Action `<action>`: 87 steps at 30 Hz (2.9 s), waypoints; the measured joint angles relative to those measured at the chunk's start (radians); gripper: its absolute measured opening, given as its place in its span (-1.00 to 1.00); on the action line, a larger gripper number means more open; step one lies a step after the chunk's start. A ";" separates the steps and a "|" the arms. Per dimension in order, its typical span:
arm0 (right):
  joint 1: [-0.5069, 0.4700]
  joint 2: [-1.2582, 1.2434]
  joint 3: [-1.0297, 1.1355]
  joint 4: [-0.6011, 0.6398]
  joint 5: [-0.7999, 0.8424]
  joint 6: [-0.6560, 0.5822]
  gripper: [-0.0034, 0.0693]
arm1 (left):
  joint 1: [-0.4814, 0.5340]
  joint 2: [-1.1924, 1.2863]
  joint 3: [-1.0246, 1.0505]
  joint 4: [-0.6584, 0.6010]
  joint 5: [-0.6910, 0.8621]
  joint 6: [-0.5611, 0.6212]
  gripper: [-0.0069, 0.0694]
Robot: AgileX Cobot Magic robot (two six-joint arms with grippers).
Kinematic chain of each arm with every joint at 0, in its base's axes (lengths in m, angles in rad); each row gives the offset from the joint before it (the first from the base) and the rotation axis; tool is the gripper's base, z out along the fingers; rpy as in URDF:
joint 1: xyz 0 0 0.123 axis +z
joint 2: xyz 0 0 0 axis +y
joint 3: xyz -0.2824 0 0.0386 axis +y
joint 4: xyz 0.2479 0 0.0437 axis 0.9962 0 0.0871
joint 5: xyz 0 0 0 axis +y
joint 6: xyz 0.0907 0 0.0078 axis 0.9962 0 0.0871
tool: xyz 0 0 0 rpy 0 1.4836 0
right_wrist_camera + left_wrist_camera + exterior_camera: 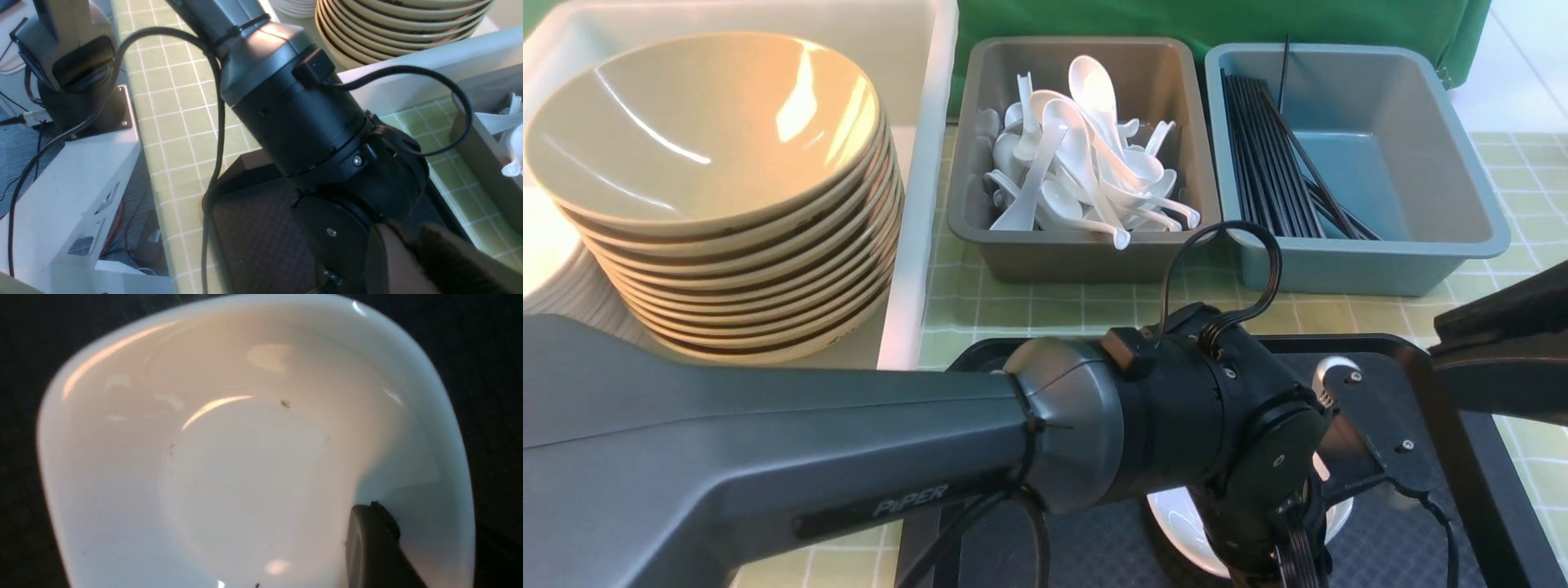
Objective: On green table put chopsticks spoon bowls plates into blue grey white boxes.
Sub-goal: 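Grasp the small white bowl on the black tray by its rim with the left gripper, then place the white bowl into the white bin with the other dishes with the left gripper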
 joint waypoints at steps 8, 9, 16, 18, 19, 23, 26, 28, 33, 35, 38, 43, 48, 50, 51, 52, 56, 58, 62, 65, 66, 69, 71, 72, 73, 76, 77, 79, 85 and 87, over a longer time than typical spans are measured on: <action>0.000 0.000 0.000 -0.001 0.015 0.001 -0.59 | 0.000 0.019 0.003 -0.058 0.065 -0.008 0.10; 0.000 0.000 0.000 -0.001 0.015 0.001 -0.58 | 0.000 0.019 0.003 -0.060 0.072 -0.009 0.28; 0.000 0.000 0.000 -0.002 0.016 0.001 -0.56 | 0.001 -0.018 0.006 -0.067 0.078 -0.011 0.92; 0.000 0.000 0.000 -0.002 0.016 0.001 -0.55 | 0.009 -0.046 0.006 -0.067 0.087 -0.012 0.92; 0.000 0.000 0.000 -0.002 0.016 0.001 -0.55 | 0.013 -0.057 0.006 -0.065 0.090 -0.012 0.92; 0.000 0.000 0.000 -0.002 0.016 0.001 -0.55 | 0.106 -0.127 0.006 -0.075 0.114 -0.012 0.92; 0.000 0.000 0.000 -0.003 0.018 0.001 -0.53 | 0.238 -0.149 -0.009 -0.151 0.184 0.037 0.92; 0.000 0.000 0.000 -0.003 0.024 0.008 -0.52 | 0.317 -0.142 -0.023 -0.243 0.236 0.115 0.90; 0.000 0.000 0.000 -0.003 0.056 0.024 -0.51 | 0.469 -0.080 -0.074 -0.454 0.316 0.275 0.77; 0.000 0.000 0.000 -0.003 0.072 0.024 -0.51 | 0.514 -0.022 -0.119 -0.522 0.332 0.321 0.73; 0.000 0.000 0.000 -0.003 0.078 0.024 -0.50 | 0.524 0.039 -0.160 -0.539 0.362 0.344 0.73; 0.000 0.000 0.000 -0.003 0.099 0.024 -0.49 | 0.487 0.160 -0.239 -0.548 0.450 0.396 0.73; 0.000 0.000 0.000 -0.003 0.117 0.024 -0.49 | 0.449 0.224 -0.256 -0.562 0.461 0.417 0.73; 0.000 0.000 0.000 -0.003 0.120 0.024 -0.49 | 0.438 0.232 -0.261 -0.577 0.464 0.433 0.72; 0.000 0.000 0.000 -0.003 0.122 0.024 -0.49 | 0.433 0.238 -0.262 -0.582 0.468 0.449 0.67; 0.000 0.000 0.000 -0.003 0.122 0.024 -0.49 | 0.430 0.243 -0.263 -0.592 0.474 0.460 0.62; 0.000 0.000 0.000 -0.003 0.122 0.024 -0.47 | 0.427 0.266 -0.267 -0.619 0.482 0.502 0.11; 0.000 0.000 0.000 -0.003 0.122 0.024 -0.46 | 0.429 0.275 -0.267 -0.620 0.479 0.508 -0.23; 0.000 0.000 0.000 -0.003 0.122 0.024 -0.46 | 0.439 0.281 -0.267 -0.646 0.478 0.510 -0.76; 0.000 0.000 0.000 -0.003 0.122 0.024 -0.45 | 0.453 0.246 -0.266 -0.671 0.474 0.505 -0.78; 0.000 0.000 0.000 -0.003 0.122 0.024 -0.45 | 0.459 0.217 -0.266 -0.673 0.470 0.503 -0.78; 0.000 0.000 0.000 -0.004 0.121 0.023 -0.43 | 0.509 0.072 -0.265 -0.675 0.471 0.488 -0.78; 0.000 0.000 0.000 -0.004 0.113 0.022 -0.43 | 0.550 -0.032 -0.265 -0.673 0.474 0.465 -0.78; 0.000 0.000 0.000 -0.004 0.099 0.021 -0.43 | 0.590 -0.092 -0.265 -0.666 0.479 0.451 -0.78; 0.000 0.000 0.000 -0.003 0.083 0.020 -0.43 | 0.628 -0.152 -0.265 -0.652 0.484 0.434 -0.78; 0.000 0.000 0.000 0.001 0.035 0.020 -0.43 | 0.733 -0.281 -0.265 -0.609 0.497 0.390 -0.78; 0.000 0.000 0.000 0.003 0.004 0.019 -0.42 | 0.803 -0.360 -0.257 -0.582 0.498 0.367 -0.78; 0.000 0.000 0.000 0.012 -0.036 0.019 -0.42 | 0.945 -0.469 -0.223 -0.564 0.500 0.338 -0.78; 0.000 0.000 0.000 0.031 -0.111 0.010 -0.41 | 1.452 -0.715 -0.008 -0.580 0.505 0.320 -0.78; 0.000 0.000 0.000 0.043 -0.126 -0.008 -0.40 | 1.661 -0.775 0.097 -0.619 0.447 0.299 -0.78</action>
